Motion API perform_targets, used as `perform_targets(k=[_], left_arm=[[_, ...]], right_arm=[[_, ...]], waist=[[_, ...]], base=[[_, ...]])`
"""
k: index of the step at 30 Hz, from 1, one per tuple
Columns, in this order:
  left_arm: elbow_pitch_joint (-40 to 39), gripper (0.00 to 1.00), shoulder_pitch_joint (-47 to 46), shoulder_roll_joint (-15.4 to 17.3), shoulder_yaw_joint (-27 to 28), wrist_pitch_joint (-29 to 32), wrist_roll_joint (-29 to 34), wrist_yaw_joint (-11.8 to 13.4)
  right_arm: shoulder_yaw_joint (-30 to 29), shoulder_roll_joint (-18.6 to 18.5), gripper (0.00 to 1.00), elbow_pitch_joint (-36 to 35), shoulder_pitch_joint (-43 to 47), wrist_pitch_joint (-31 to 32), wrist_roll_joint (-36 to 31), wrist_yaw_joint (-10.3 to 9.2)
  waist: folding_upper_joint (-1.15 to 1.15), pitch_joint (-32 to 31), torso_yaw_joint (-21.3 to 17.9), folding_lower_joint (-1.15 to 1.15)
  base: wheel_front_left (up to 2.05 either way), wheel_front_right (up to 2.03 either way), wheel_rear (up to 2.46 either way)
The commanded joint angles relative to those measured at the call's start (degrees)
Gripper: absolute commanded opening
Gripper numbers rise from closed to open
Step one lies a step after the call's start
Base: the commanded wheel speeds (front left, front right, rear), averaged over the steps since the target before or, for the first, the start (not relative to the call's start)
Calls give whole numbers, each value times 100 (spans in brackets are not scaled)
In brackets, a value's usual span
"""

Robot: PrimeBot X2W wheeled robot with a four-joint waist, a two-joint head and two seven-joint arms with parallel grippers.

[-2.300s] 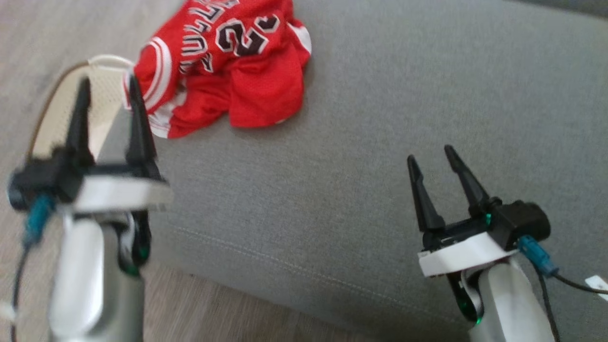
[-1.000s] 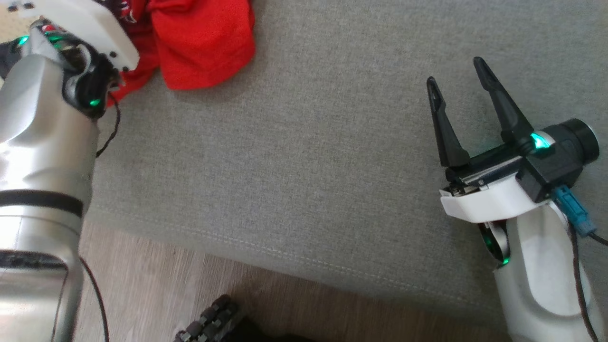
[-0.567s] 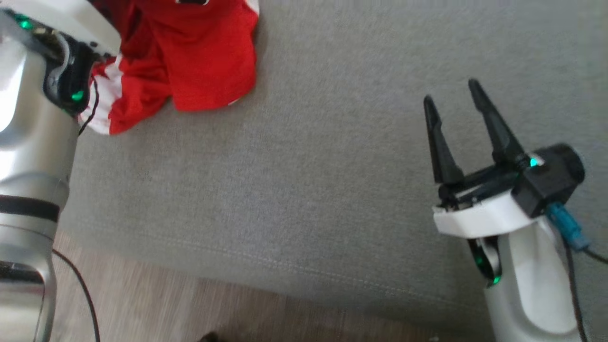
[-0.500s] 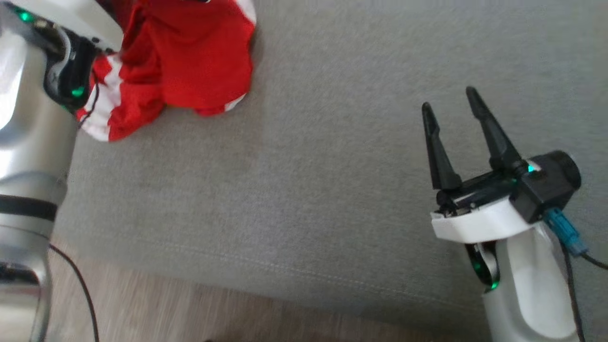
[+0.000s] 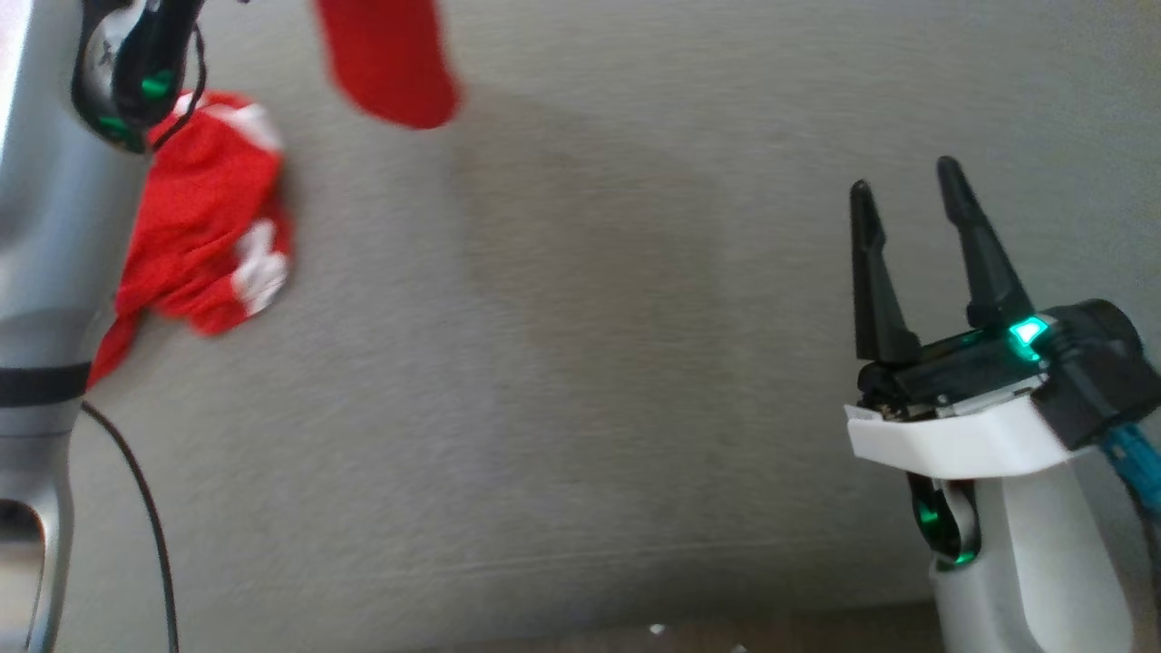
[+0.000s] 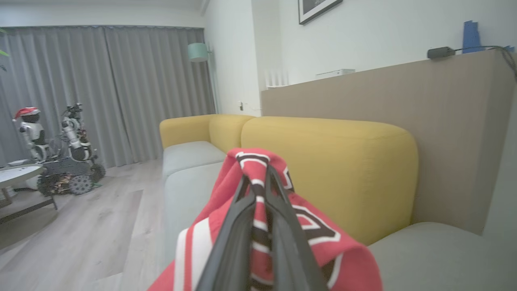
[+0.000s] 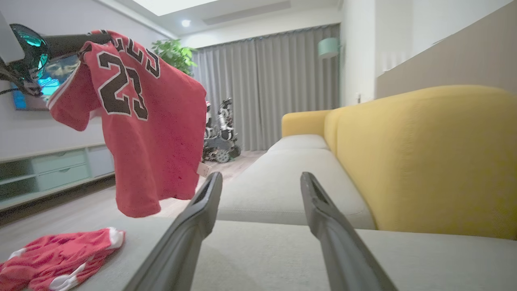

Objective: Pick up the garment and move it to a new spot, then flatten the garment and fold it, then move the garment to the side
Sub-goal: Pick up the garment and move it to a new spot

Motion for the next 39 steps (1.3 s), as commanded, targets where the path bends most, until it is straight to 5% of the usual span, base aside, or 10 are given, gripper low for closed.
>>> perform_targets(k=[1,14,26,28,29,30,34,39], left_arm=[[-350,0,-383,234,143,145,38,89],[-568,0,431,-565,-675,572,81,472],[789,0,1490,-1325,-1541,-761,514,454],[929,49,1557,-1448,-1559,-985,421,294],[951,93,1586,-1509,-1563,-1070,346,168],[970,100,1613,-1561,-1571,-1128,271,43],[824,100,1733,-1694,-1519,-1273,33,-204],[-279,100,2359,-1728,-767,-1312,122,3]], right_arm=[[138,82,100,-298,-60,-23,101,36],[45,83,100,-789,-110,-23,588,36],[3,84,100,-863,-158,-23,792,36],[26,84,100,-833,-161,-23,791,36],[26,84,100,-814,-162,-23,781,36],[30,84,100,-790,-159,-23,766,36],[20,84,100,-694,-116,-23,655,36],[44,84,100,-452,7,-23,422,36]], waist=[[0,-52,-742,0],[0,648,-2108,0],[0,1130,-2333,0],[0,1100,-2267,0],[0,1066,-2216,0],[0,1019,-2161,0],[0,726,-1863,0],[0,176,-1147,0]], base=[[0,0,0],[0,0,0],[0,0,0],[0,0,0],[0,0,0],[0,0,0],[0,0,0],[0,0,0]])
